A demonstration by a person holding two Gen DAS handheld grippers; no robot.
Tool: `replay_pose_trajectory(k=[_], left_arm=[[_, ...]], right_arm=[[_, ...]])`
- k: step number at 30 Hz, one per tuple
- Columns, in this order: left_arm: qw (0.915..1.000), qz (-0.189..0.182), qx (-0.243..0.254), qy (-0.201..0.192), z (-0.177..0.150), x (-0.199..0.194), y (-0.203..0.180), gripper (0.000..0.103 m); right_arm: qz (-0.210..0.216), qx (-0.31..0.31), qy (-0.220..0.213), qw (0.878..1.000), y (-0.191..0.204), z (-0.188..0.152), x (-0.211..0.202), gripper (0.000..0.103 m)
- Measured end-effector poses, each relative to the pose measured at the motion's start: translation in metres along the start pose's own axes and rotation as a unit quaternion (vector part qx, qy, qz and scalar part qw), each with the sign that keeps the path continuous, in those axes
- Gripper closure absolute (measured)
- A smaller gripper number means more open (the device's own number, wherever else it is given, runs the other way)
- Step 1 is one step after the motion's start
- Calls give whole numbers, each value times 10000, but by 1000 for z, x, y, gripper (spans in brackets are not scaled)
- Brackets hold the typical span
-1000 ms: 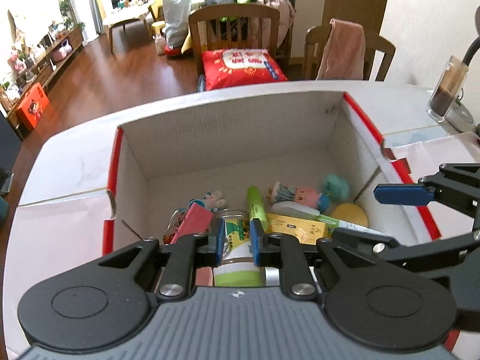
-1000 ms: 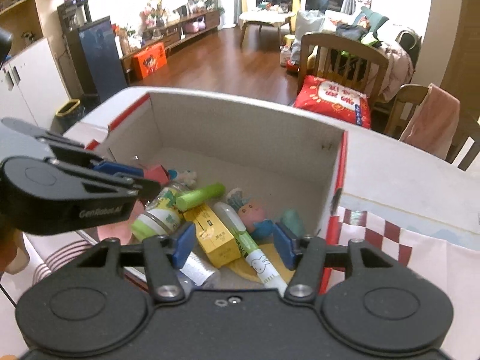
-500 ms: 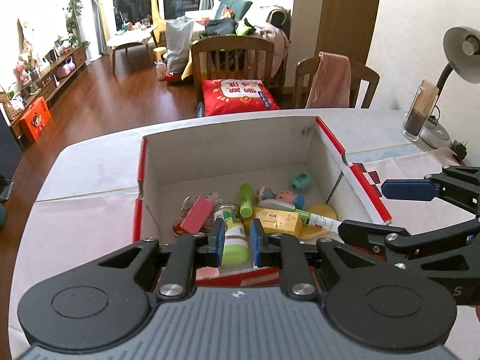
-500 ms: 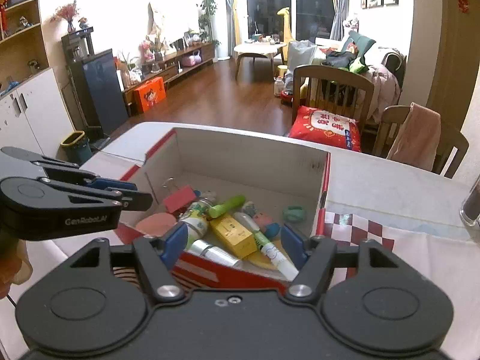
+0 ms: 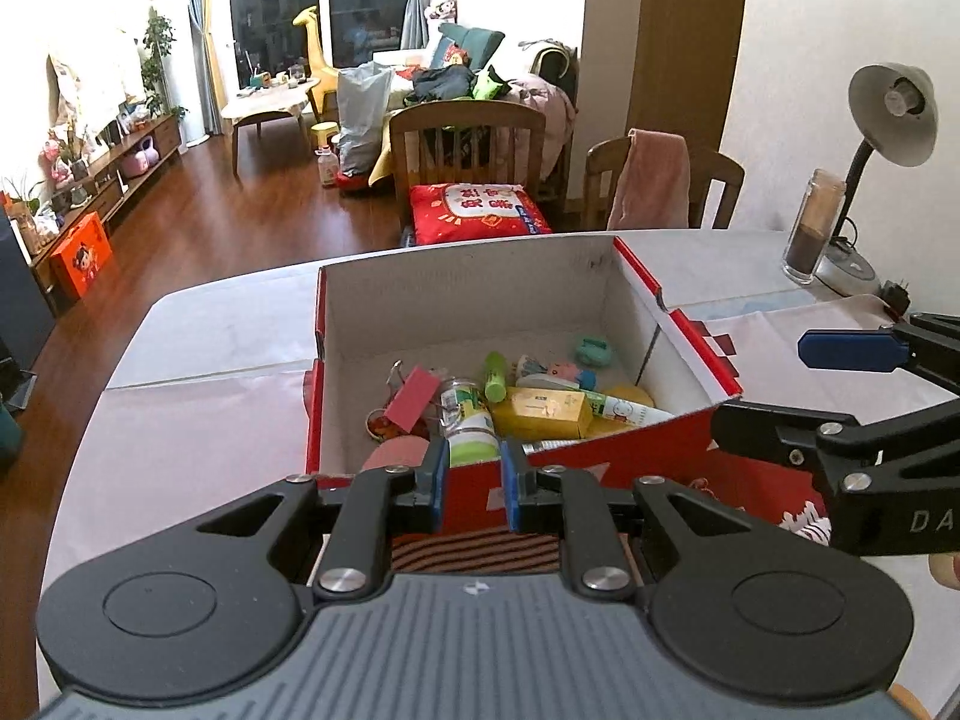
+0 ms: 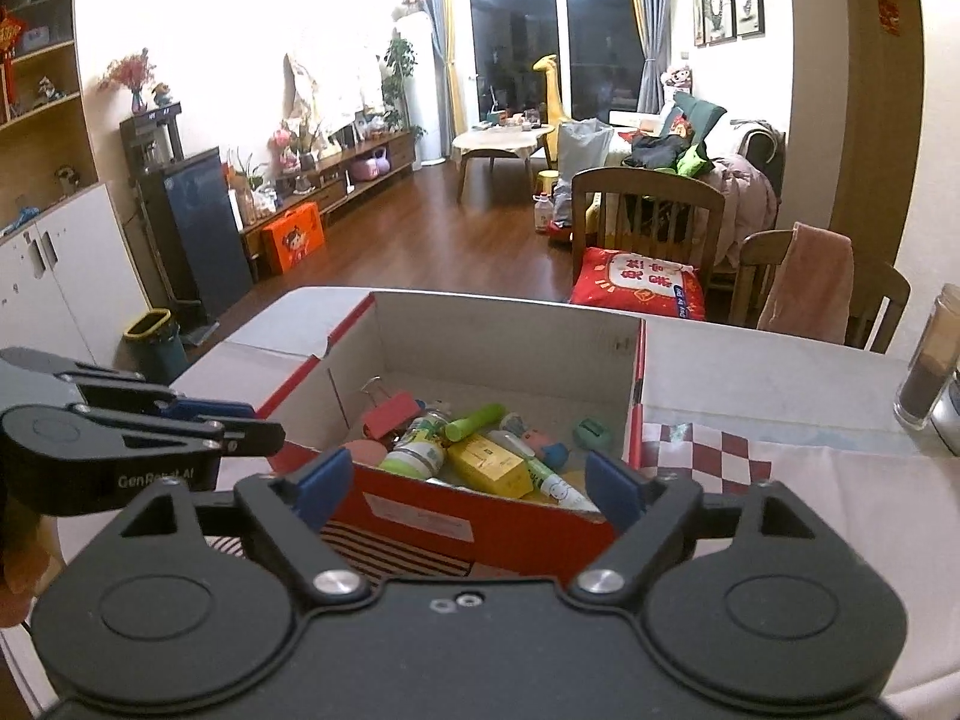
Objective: Organize rigid objects
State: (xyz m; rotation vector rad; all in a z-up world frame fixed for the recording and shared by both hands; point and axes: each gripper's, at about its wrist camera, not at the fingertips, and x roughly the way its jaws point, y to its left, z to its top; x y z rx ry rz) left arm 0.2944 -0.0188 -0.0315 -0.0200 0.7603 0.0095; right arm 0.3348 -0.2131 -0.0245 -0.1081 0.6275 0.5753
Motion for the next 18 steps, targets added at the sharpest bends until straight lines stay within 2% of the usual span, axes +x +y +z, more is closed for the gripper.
replay_pose_trajectory(k=[5, 6, 8, 10, 15, 18], left_arm=[[10000, -52, -29, -58, -8, -10, 0, 85], [10000, -51, -46, -70, -10, -12, 1, 82], [9999, -80, -73, -110, -13, -15, 1, 68], [9997, -58, -74, -232, -15, -21, 1, 36], [9991, -104, -31, -401, -20, -32, -2, 33], [9988, -136, -49, -465, -22, -38, -3, 25]], right_arm=[[-8, 73, -93, 9999, 2, -9, -11, 15], [-19, 84, -104, 9999, 2, -11, -12, 14], [-7, 111, -129, 9999, 4, -14, -16, 12], [-11, 121, -151, 9998, 6, -17, -20, 11], [21, 191, -235, 9995, 7, -19, -29, 6], [62, 255, -306, 9992, 7, -22, -36, 2]])
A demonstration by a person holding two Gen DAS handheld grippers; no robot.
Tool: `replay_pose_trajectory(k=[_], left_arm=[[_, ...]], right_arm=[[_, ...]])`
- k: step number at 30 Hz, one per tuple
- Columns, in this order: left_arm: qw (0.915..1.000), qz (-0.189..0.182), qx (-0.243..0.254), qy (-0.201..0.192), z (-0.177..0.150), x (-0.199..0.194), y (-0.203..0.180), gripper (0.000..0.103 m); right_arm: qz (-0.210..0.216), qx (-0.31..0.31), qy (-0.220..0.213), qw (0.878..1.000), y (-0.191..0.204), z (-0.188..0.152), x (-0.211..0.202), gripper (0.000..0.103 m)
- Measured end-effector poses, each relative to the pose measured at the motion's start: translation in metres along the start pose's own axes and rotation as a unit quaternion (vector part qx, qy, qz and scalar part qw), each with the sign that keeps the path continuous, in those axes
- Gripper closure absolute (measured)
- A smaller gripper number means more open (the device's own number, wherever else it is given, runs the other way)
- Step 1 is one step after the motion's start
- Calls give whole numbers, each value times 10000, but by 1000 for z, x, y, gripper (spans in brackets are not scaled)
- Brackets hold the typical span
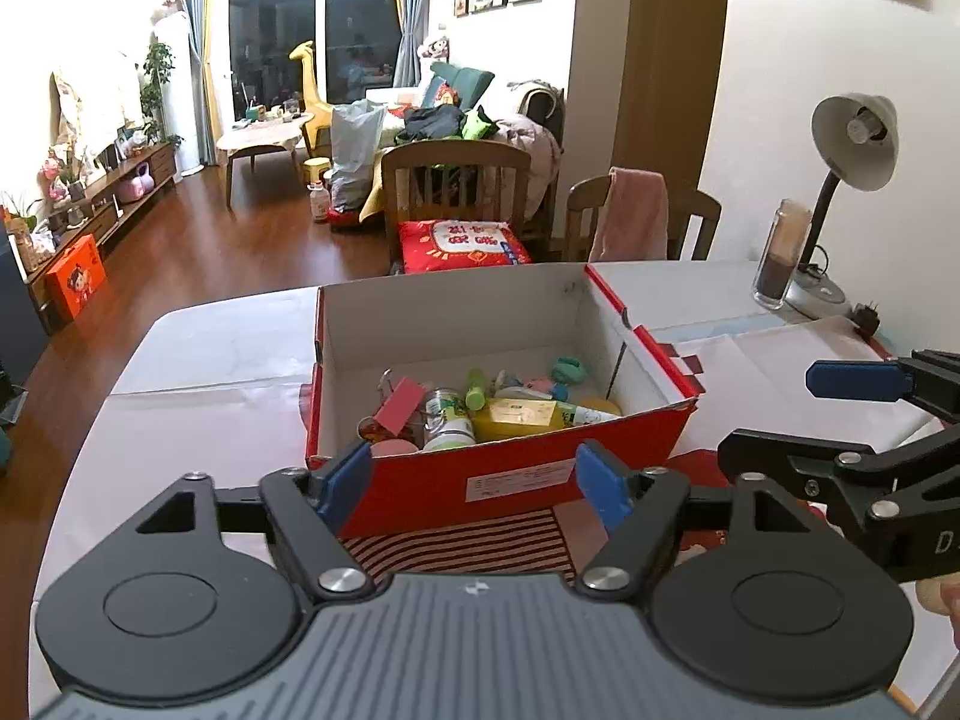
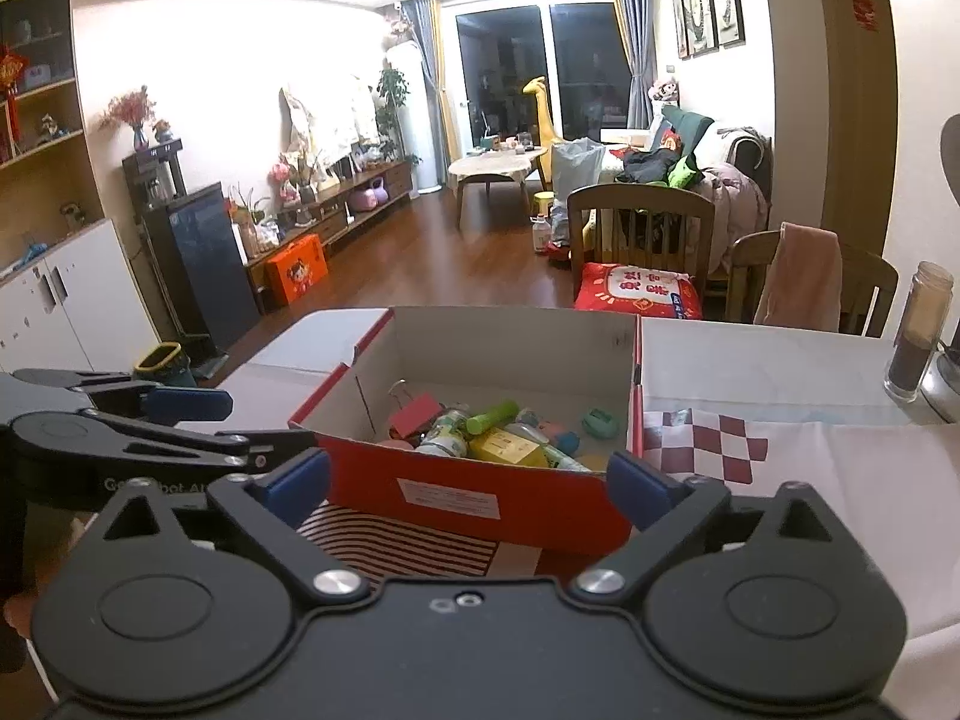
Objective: Organize rigid objects
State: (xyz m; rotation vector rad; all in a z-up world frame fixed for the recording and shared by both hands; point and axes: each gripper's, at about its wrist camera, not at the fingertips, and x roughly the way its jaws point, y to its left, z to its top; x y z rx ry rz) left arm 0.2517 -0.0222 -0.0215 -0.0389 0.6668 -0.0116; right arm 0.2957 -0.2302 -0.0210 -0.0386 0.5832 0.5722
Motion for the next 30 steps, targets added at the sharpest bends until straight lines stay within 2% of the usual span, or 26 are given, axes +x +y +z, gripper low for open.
replay_pose_trajectory(k=[5, 9, 12, 13, 14, 30], left_arm=[[10000, 49, -1, -52, -2, -6, -1, 19], [9999, 95, 34, -106, -5, -11, -5, 10], [9999, 35, -44, -94, -7, -14, -5, 9], [9999, 42, -76, -96, -7, -15, -5, 2], [9999, 70, -103, -101, -8, -16, -5, 0], [9986, 218, -474, -131, -13, -31, 9, 0]], right_arm=[[36, 21, -124, 9999, 1, -3, -9, 0], [33, 21, -166, 9999, 2, -4, -12, 0], [21, 46, -194, 9998, -1, -5, -13, 0], [8, 58, -202, 9998, -1, -5, -13, 0], [-9, 60, -211, 9998, -1, -5, -14, 0], [-177, 122, -217, 9995, -1, -6, -12, 0]])
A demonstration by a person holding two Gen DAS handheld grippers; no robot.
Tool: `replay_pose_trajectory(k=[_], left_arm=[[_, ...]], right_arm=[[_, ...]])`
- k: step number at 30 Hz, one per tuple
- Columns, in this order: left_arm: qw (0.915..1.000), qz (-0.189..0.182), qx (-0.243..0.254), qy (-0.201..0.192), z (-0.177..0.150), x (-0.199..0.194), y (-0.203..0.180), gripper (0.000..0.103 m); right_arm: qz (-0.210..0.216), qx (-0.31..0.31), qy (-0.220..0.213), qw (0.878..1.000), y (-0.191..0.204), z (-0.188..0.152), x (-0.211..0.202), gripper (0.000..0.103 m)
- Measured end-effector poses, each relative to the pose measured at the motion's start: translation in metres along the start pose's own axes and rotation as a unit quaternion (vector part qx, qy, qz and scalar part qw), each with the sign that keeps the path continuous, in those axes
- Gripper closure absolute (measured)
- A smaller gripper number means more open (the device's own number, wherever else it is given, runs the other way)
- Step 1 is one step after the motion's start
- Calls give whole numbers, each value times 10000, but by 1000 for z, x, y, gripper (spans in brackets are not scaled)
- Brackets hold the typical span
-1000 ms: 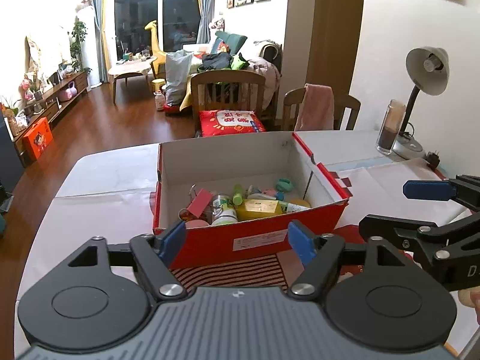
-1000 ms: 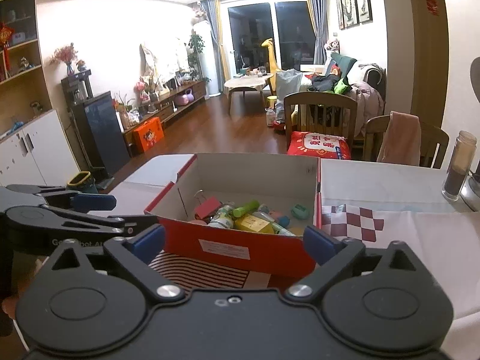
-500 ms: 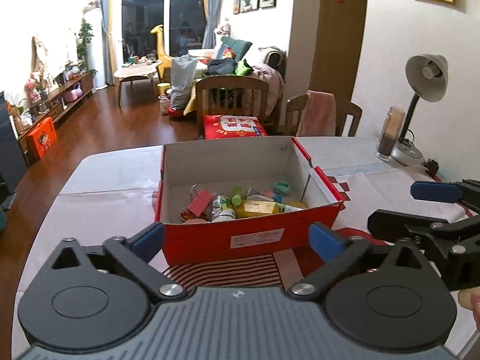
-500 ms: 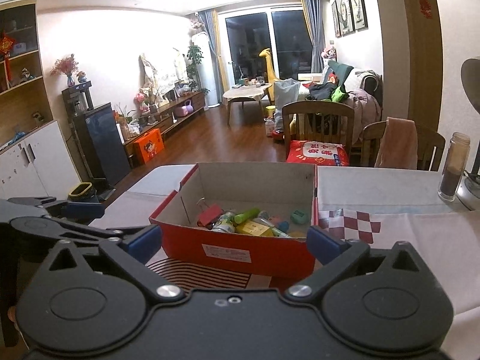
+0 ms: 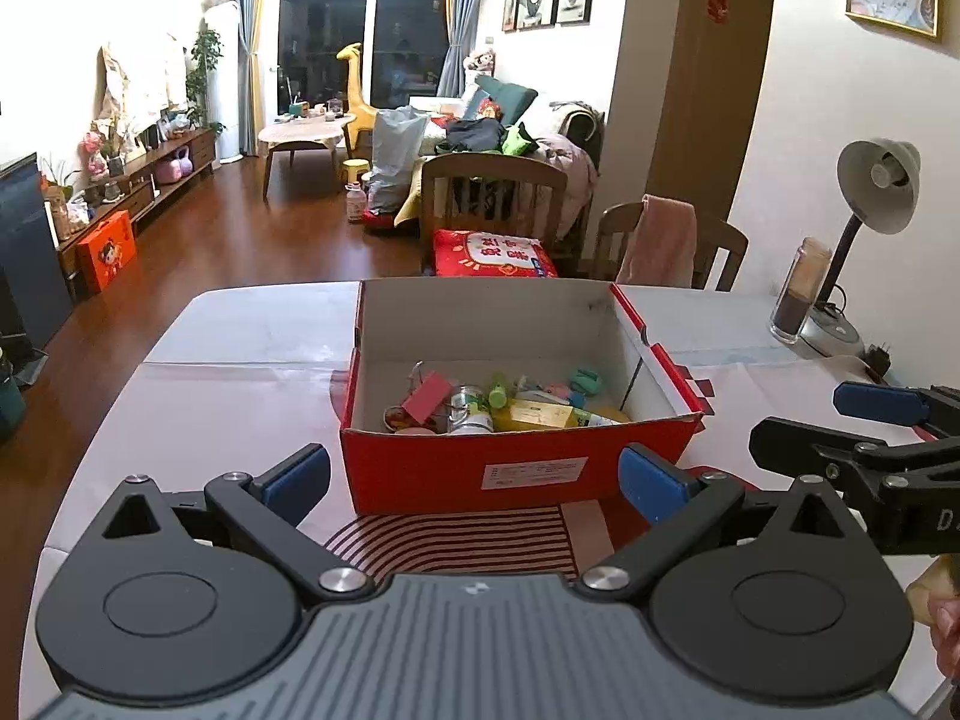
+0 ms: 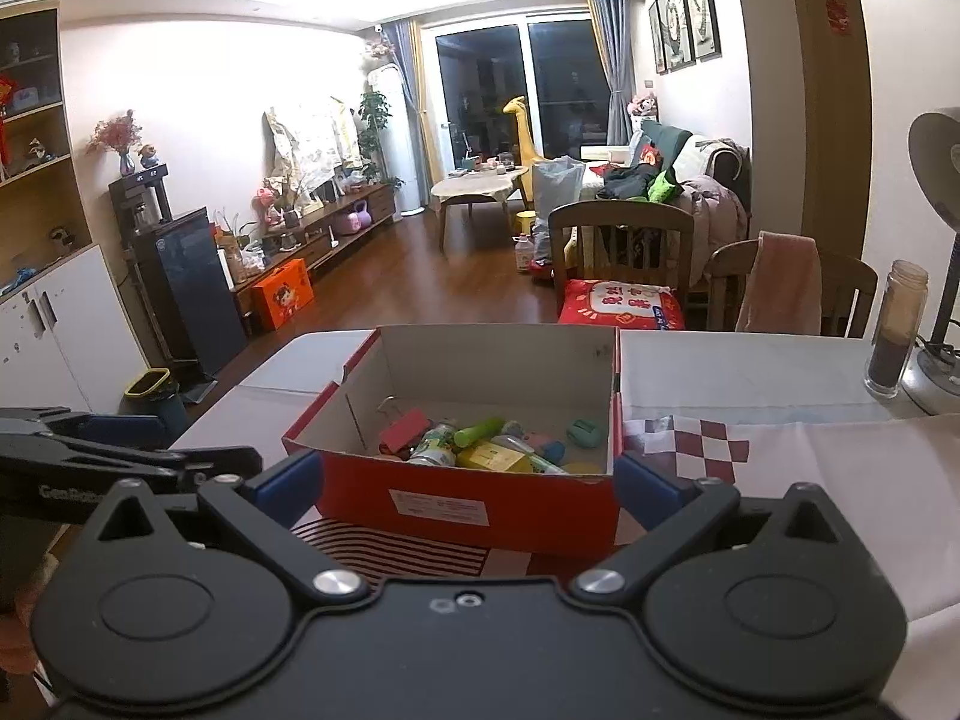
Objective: Organize rigid objects
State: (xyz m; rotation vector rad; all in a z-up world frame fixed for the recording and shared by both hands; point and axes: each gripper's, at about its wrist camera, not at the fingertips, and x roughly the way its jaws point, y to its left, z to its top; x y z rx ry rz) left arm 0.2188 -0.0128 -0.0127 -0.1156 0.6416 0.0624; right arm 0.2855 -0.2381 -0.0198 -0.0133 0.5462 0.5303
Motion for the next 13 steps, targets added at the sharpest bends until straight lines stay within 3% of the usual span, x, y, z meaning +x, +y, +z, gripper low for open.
replay_pose_trajectory(k=[13], left_arm=[[9999, -20, -23, -108, -3, -10, 3, 0]], right_arm=[[-35, 21, 32, 10000, 0, 0, 0, 0]])
